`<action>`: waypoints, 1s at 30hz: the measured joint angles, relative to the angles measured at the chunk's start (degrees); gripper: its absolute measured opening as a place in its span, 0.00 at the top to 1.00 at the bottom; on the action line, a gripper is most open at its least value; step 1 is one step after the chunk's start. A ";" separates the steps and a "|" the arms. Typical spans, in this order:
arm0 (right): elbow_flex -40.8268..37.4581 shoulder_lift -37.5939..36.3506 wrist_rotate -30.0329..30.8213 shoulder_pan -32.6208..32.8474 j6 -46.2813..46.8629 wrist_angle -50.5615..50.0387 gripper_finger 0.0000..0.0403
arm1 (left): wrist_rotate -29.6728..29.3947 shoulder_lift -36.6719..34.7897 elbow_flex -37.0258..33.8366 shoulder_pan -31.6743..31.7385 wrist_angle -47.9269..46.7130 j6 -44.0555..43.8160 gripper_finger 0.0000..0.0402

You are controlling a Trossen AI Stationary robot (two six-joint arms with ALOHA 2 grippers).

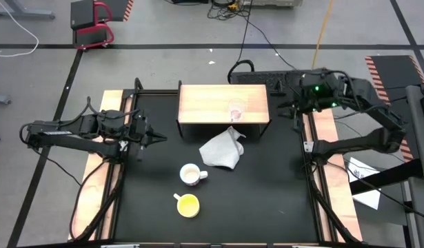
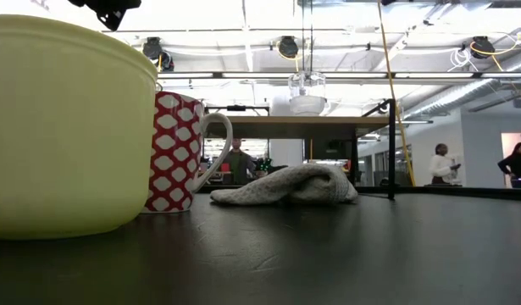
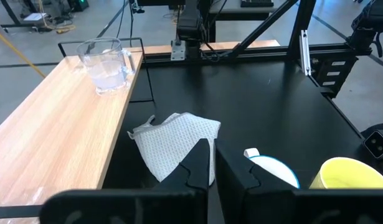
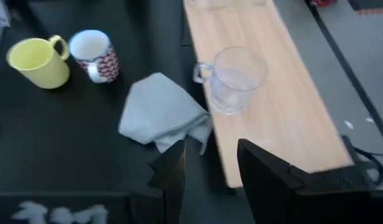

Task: Stack small to large cups/mugs on shelf
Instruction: Adjust the transparent mug on the shelf

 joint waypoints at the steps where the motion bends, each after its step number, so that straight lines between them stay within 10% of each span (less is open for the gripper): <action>1: -2.13 -1.21 -0.04 0.00 0.00 1.63 0.66 | 0.00 -0.02 0.00 0.00 0.01 -0.13 0.94; 30: -42.51 -31.47 -11.68 0.02 8.24 27.68 0.77 | -0.02 -0.01 0.00 0.02 0.00 0.05 0.94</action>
